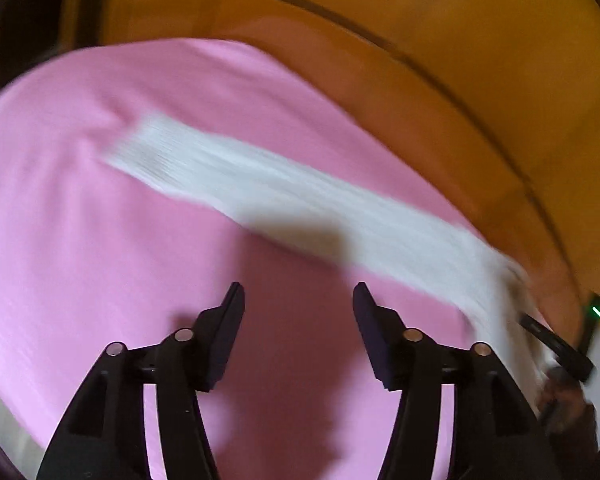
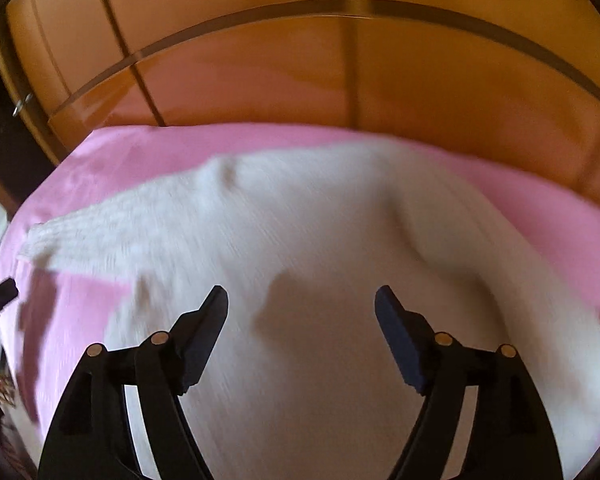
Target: Fold small clothes
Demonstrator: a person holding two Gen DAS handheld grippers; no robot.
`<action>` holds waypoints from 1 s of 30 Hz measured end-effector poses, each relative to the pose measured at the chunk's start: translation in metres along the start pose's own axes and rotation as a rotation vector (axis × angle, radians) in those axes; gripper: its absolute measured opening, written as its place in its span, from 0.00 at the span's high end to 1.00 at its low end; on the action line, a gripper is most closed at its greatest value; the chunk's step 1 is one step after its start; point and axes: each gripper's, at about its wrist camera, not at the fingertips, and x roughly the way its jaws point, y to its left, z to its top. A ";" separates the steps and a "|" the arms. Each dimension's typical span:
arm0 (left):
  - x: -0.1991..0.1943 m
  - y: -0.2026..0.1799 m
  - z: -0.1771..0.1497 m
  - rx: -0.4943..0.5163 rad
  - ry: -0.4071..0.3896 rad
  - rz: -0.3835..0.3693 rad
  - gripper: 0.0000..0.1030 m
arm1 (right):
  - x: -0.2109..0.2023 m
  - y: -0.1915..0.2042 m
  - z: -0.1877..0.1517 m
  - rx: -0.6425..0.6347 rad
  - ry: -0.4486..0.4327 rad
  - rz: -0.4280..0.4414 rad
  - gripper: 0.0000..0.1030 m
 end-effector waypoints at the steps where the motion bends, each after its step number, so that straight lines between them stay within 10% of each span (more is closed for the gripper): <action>1: -0.002 -0.015 -0.018 0.037 0.041 -0.071 0.46 | -0.016 -0.014 -0.018 0.027 -0.001 -0.012 0.23; 7: -0.004 -0.074 -0.101 0.158 0.227 -0.340 0.46 | -0.099 -0.097 -0.108 0.228 -0.012 -0.138 0.20; 11: 0.001 -0.093 -0.139 0.170 0.317 -0.389 0.46 | -0.144 -0.137 -0.165 0.357 -0.022 -0.200 0.19; 18: 0.017 -0.112 -0.149 0.105 0.378 -0.482 0.46 | -0.159 -0.126 -0.226 0.396 0.044 -0.056 0.19; 23: 0.026 -0.123 -0.143 0.092 0.399 -0.539 0.46 | -0.167 -0.095 -0.230 0.318 0.079 0.044 0.53; 27: 0.031 -0.129 -0.145 0.117 0.399 -0.528 0.93 | -0.170 -0.089 -0.224 0.293 0.077 0.083 0.86; 30: 0.010 -0.126 -0.132 0.096 0.335 -0.549 0.95 | -0.199 -0.090 -0.217 0.294 0.008 0.122 0.94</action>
